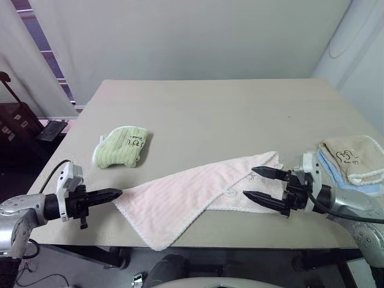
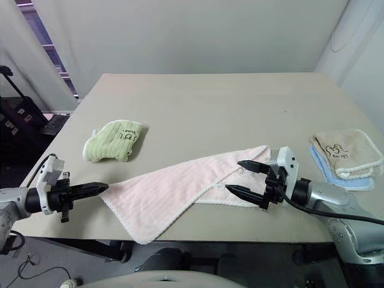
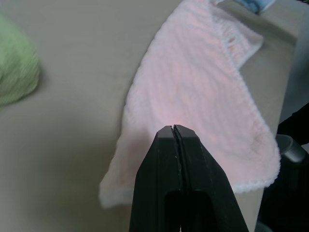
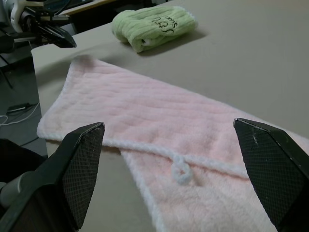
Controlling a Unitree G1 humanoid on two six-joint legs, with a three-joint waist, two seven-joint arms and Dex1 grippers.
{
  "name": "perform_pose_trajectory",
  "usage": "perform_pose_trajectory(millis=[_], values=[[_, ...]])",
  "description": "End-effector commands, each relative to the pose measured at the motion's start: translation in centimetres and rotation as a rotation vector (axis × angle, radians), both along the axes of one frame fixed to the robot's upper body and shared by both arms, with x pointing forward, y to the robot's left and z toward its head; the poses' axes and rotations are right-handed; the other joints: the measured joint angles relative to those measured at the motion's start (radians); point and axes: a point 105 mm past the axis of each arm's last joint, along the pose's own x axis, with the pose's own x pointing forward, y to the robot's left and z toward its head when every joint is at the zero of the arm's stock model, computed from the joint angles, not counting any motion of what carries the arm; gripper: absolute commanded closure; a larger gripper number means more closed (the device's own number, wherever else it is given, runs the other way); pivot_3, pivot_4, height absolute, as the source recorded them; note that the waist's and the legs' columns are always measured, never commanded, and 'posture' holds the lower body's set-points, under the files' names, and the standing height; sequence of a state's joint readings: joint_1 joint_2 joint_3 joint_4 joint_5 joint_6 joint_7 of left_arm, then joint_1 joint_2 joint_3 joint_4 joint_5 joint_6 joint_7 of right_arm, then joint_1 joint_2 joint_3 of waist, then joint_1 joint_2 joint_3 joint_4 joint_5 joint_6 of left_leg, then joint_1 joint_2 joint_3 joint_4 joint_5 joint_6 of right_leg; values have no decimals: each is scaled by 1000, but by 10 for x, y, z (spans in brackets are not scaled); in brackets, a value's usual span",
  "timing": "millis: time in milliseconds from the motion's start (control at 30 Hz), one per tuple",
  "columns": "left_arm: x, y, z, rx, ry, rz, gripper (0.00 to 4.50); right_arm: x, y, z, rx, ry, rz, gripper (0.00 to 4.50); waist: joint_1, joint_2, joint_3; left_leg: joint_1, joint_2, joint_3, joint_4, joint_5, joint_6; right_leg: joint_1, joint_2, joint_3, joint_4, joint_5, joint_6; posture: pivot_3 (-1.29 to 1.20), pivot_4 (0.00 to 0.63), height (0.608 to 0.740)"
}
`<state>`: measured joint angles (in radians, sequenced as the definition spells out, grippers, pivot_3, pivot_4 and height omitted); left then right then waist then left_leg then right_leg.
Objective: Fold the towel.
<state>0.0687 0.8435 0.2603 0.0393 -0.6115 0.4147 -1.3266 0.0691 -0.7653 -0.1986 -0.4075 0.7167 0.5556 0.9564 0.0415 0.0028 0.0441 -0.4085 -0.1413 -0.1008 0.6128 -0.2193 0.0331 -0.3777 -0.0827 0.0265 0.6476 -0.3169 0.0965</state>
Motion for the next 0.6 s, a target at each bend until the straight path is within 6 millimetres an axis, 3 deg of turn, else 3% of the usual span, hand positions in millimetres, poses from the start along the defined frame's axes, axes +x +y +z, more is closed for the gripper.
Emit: perform_pose_trajectory(millis=[33, 233, 367, 467, 600], values=[[7, 1, 6, 15, -71, -10, 4500, 8, 4, 7, -3, -56, 27, 25, -1, 0, 0, 0, 0, 0, 0, 0, 0, 0, 0, 0, 0, 0, 0, 0, 0, 740], [12, 5, 3, -9, -143, -27, 4500, 16, 5, 1, -13, -77, 24, 25, -1, 0, 0, 0, 0, 0, -1, 0, 0, -2, 0, 0, 0, 0, 0, 0, 0, 740], [20, -15, 15, -87, -191, -47, 4500, 16, 4, 2, 25, -83, -30, 25, 4, -1, -1, 0, 0, 0, 0, 0, 0, -2, 1, -1, 1, 1, 0, 0, 0, 740], [16, -28, 17, -100, -137, -94, 3648, 16, 0, 3, 33, -88, -58, 0, 0, -1, -1, 0, 0, 0, 0, 0, 0, -2, 1, 0, 2, 2, 3, 0, 0, 740], [9, -40, 17, -58, -112, -144, 2193, 16, -11, 2, -3, -88, -80, 0, -4, -1, -1, 1, 0, 0, 0, 0, 0, -2, 1, 0, 2, 1, 1, 0, 0, 740]])
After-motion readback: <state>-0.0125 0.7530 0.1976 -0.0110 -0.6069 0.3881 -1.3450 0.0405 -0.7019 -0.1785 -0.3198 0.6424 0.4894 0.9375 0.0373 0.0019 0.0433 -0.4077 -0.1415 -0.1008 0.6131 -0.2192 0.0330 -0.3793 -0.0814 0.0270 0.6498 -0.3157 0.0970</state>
